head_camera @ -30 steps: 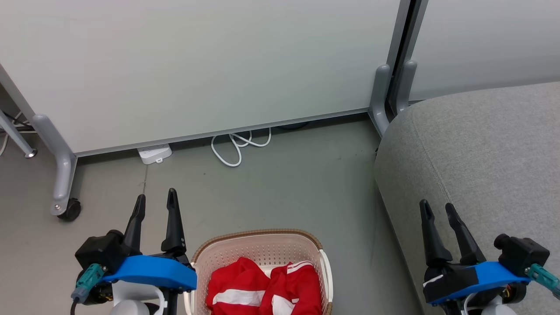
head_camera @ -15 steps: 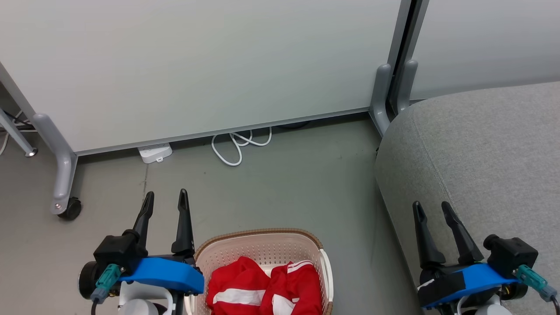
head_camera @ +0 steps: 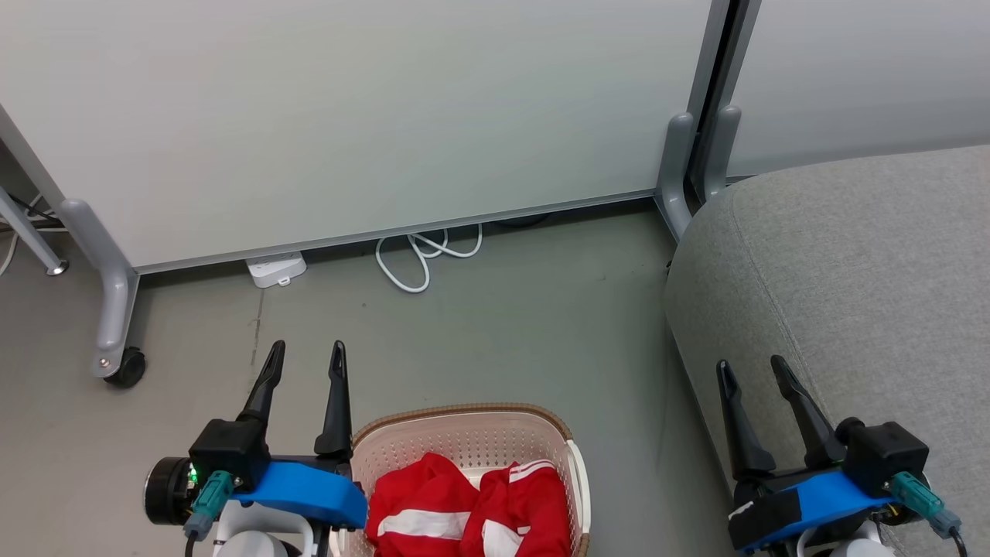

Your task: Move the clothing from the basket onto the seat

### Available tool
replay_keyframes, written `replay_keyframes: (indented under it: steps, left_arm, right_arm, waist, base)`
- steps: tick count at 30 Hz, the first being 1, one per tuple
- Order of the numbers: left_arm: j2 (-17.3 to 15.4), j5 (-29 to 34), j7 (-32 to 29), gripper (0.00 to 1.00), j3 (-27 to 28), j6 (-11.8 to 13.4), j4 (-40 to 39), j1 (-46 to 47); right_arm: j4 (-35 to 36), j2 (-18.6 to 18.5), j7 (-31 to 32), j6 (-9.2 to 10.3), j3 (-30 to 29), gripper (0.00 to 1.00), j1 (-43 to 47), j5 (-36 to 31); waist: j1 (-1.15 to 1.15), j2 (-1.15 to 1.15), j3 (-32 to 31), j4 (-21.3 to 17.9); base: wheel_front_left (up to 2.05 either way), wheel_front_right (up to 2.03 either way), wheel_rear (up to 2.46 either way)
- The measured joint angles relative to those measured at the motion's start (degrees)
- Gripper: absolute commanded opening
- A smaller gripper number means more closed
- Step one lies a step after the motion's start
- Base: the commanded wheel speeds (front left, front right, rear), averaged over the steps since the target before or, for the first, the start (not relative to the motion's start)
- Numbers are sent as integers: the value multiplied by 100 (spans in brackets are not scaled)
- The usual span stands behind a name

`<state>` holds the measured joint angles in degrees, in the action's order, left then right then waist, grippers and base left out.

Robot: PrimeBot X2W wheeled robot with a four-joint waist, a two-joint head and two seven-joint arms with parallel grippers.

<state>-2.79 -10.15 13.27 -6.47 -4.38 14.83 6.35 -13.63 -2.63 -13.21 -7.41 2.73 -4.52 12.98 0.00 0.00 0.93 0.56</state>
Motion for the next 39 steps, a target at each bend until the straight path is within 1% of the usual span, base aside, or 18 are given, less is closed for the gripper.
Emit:
replay_keyframes:
  steps: [17,34,39]
  left_arm:
    - [-2,510,174,100,-113,-68,232,58]
    - [-4,508,175,100,-155,-75,344,78]
    - [-4,577,175,100,-231,-171,521,278]
  right_arm:
    - [-103,-5,-176,-7,52,100,-5,-694]
    - [-160,-7,-177,-7,60,100,-5,-695]
    - [-167,-7,-177,-7,78,100,-37,-695]
  waist:
    - [0,0,6,18]
    - [0,0,-1,38]
    - [0,0,58,24]
  base:
    - [0,0,0]
    - [0,0,0]
    - [0,0,0]
